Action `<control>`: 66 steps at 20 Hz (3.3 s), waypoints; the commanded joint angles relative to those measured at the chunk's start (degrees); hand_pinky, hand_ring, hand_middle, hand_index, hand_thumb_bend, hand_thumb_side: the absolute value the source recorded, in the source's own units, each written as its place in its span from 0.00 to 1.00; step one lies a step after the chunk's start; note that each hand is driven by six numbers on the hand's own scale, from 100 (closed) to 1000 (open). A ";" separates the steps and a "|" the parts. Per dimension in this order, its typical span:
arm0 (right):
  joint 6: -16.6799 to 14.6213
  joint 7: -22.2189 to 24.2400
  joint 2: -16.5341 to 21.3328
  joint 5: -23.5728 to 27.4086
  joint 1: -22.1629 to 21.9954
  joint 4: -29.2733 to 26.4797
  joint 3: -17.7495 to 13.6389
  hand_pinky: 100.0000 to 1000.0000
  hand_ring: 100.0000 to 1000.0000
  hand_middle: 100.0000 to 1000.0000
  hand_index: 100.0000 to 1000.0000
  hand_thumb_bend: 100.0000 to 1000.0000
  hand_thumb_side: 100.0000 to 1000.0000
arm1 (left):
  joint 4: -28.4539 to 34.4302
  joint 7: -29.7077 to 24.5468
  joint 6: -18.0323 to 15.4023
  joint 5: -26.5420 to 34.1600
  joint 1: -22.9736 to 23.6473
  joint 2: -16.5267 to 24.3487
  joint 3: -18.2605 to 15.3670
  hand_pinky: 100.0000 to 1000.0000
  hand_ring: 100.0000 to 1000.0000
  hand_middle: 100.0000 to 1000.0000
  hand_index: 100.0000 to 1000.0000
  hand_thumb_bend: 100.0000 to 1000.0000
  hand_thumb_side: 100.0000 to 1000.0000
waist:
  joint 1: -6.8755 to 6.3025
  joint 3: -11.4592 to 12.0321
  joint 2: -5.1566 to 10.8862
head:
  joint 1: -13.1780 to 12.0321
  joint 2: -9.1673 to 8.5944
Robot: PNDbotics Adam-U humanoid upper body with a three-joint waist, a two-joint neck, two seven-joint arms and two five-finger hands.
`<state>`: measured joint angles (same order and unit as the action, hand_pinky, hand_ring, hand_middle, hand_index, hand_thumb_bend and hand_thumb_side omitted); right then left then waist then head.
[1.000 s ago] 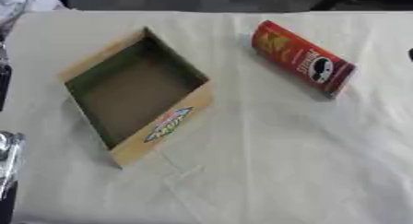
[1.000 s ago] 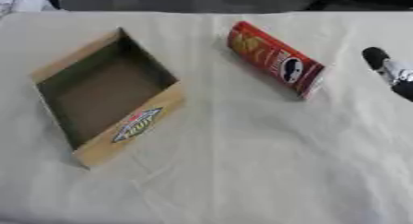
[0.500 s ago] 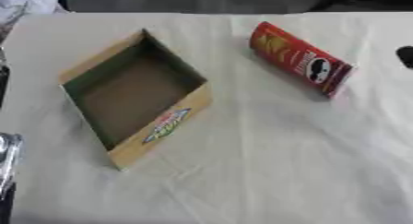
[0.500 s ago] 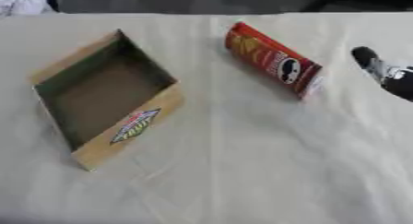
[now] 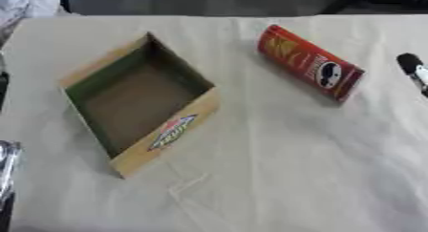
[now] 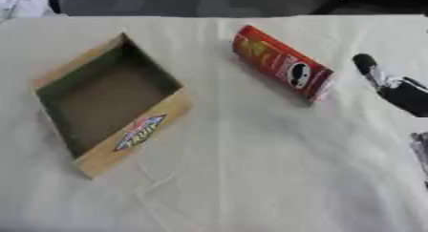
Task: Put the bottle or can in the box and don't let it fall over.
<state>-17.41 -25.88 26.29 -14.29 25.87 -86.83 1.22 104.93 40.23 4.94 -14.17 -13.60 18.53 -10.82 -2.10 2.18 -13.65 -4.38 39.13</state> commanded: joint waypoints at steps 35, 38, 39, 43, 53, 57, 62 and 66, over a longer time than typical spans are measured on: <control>-6.68 1.40 -4.22 -6.14 9.55 15.88 4.63 0.83 0.86 0.74 0.87 0.79 0.37 | 0.54 -1.40 -0.47 0.40 -1.02 0.84 0.01 0.51 0.86 0.61 0.63 0.50 0.57 | -1.49 0.89 -0.23 | 2.06 -1.95; -6.77 2.12 -3.95 -6.64 10.57 16.57 5.06 0.83 0.87 0.74 0.87 0.79 0.37 | 0.66 -1.73 -0.49 0.55 -1.14 0.83 0.17 0.51 0.86 0.61 0.63 0.50 0.57 | -1.89 0.91 -0.63 | 2.43 -2.24; -6.75 2.38 -3.88 -6.74 10.88 16.83 5.15 0.84 0.87 0.74 0.87 0.79 0.38 | 0.72 -1.80 -0.49 0.60 -1.20 0.80 0.20 0.51 0.86 0.61 0.63 0.50 0.57 | -2.02 0.96 -0.73 | 2.62 -2.35; -6.47 3.53 -3.67 -6.92 11.78 18.13 5.39 0.84 0.87 0.74 0.87 0.79 0.38 | 0.93 -2.09 -0.53 0.77 -1.39 0.73 0.37 0.51 0.86 0.61 0.63 0.50 0.57 | -2.28 1.13 -0.94 | 3.18 -2.67; -5.90 5.53 -4.04 -7.17 13.31 20.74 5.60 0.84 0.87 0.74 0.87 0.80 0.39 | 1.10 -2.43 -0.53 0.80 -1.54 0.60 0.42 0.51 0.87 0.61 0.63 0.50 0.57 | -2.37 1.70 -1.32 | 3.08 -3.11; -5.65 6.56 -4.07 -7.25 13.90 22.23 5.49 0.84 0.87 0.74 0.87 0.81 0.39 | 1.13 -2.52 -0.54 0.77 -1.70 0.52 0.39 0.51 0.87 0.61 0.63 0.50 0.57 | -2.32 1.95 -1.47 | 2.71 -3.17; -5.26 7.40 -3.98 -7.60 14.29 23.52 5.24 0.84 0.87 0.74 0.87 0.81 0.39 | 1.16 -2.56 -0.58 0.76 -1.83 0.48 0.37 0.51 0.87 0.61 0.63 0.50 0.57 | -2.29 2.06 -1.52 | 2.33 -3.26; -4.93 8.10 -3.97 -7.79 14.49 24.34 5.16 0.85 0.86 0.74 0.88 0.81 0.39 | 1.16 -2.61 -0.61 0.78 -1.89 0.46 0.36 0.51 0.87 0.61 0.63 0.50 0.57 | -2.32 2.13 -1.61 | 2.24 -3.37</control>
<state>-22.33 -18.15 21.47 -21.63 39.88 -63.02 6.69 104.96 37.76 4.40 -13.56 -14.80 18.03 -10.23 -4.38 4.05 -15.78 -1.94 36.56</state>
